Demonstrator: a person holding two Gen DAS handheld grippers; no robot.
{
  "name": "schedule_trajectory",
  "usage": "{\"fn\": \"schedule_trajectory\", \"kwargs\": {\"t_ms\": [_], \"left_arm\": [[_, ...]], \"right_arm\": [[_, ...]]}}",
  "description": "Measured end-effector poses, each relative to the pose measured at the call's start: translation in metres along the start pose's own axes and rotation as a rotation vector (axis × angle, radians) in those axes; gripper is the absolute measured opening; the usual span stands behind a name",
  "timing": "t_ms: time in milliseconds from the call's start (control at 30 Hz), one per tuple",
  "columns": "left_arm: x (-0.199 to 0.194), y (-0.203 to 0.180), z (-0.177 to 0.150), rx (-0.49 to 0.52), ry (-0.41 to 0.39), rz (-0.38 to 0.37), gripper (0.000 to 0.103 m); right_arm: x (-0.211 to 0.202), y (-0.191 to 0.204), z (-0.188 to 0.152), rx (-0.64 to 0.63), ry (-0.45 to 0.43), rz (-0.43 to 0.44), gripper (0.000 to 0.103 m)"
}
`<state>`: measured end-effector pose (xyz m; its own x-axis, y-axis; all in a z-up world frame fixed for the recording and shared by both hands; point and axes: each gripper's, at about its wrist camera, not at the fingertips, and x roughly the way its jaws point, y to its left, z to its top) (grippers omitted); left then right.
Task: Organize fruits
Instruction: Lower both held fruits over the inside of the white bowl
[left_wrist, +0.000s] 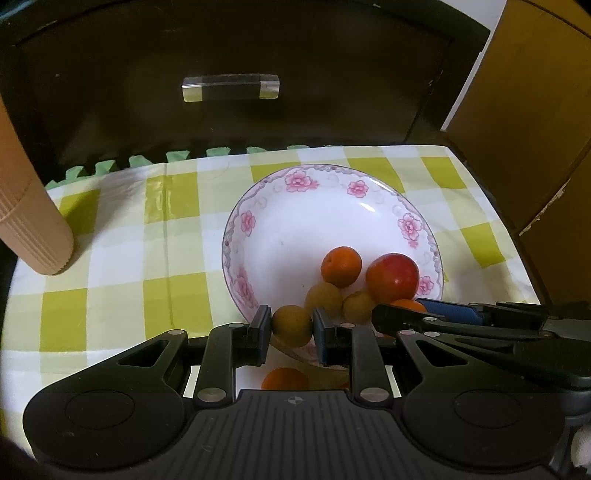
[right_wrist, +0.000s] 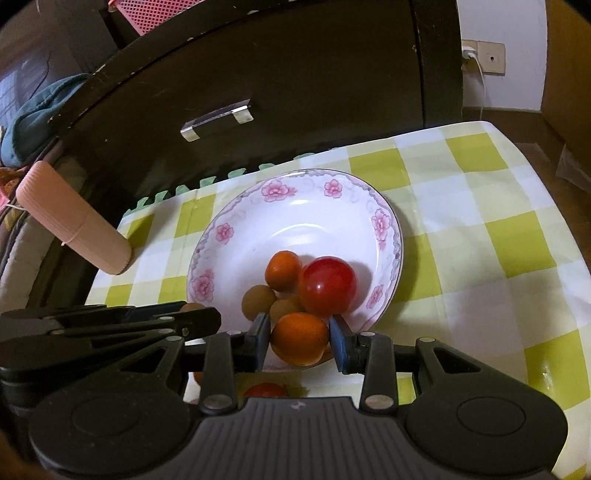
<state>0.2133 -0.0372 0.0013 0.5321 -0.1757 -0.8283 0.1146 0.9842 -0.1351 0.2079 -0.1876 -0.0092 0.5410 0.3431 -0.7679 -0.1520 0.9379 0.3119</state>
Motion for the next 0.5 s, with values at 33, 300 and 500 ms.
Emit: {"fn": "schedule_trajectory", "kwargs": {"t_ms": [33,300,500], "left_arm": [[0.002,0.0,0.001,0.001,0.002,0.001,0.03],[0.011,0.001,0.006,0.003,0.006,0.009,0.03],[0.016,0.002,0.008,-0.001,0.003,0.008,0.03]], "right_arm": [[0.002,-0.001,0.001,0.001,0.001,-0.001,0.034],[0.012,-0.005,0.004,0.012,0.007,-0.003,0.034],[0.017,-0.007,0.008,0.011,0.003,-0.012,0.034]]}}
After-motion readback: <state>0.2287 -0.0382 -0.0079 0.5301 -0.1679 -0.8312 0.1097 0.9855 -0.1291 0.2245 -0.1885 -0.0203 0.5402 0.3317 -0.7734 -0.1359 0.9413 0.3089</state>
